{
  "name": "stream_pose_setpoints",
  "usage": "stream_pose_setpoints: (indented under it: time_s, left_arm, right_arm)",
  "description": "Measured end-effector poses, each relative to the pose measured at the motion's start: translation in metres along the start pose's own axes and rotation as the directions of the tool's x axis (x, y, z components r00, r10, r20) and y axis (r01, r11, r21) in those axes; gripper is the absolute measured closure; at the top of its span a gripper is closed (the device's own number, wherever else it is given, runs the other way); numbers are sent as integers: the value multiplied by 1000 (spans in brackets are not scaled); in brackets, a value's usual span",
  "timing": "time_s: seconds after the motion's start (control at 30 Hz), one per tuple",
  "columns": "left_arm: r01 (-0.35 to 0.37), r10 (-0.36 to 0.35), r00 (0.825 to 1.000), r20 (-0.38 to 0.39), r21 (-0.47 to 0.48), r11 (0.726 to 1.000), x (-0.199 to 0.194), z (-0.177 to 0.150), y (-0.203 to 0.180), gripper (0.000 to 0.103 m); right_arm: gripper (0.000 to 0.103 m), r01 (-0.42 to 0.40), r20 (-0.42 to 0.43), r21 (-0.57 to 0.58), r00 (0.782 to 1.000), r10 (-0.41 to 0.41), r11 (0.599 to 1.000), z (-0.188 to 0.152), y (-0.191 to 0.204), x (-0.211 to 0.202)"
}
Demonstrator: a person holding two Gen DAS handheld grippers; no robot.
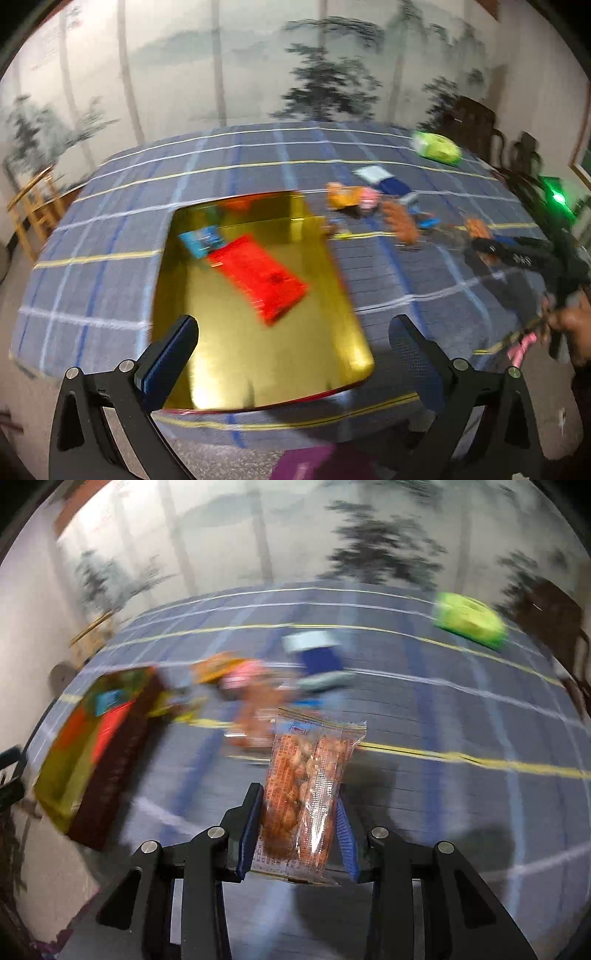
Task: Organize snacks
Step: 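Grasp the bag of peanuts with the right tool and lift it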
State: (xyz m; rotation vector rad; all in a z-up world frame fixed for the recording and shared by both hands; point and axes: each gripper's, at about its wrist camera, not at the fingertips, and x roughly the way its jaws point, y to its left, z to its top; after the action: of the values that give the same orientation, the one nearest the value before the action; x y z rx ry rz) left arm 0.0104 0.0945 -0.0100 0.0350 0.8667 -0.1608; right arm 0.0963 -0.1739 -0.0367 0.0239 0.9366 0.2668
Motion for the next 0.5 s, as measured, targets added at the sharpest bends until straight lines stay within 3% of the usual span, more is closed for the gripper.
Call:
stream_pose_setpoints:
  time_s: [0.13,0.3,0.4,0.5]
  left_arm:
    - [129,-128,991,-47,26,991,12,18,-32,1]
    - [321,-326,936,-135,-56,945,44,50,-77,1]
    - [376,-394,899,-188,-128,918,73,67,-109,1]
    - [355,-398,888,-229,-208,911,111,84,-135,2]
  right_arm:
    - [64,52,4,85,999,-53,995,-3,-55,0]
    - [64,141,-7,77,990,-141,987,-9,-96,10]
    - [64,161,-9,76,987,-161,984,-8,-114,17]
    - [64,151,-9,101,989,-151,983,-7,-133,23]
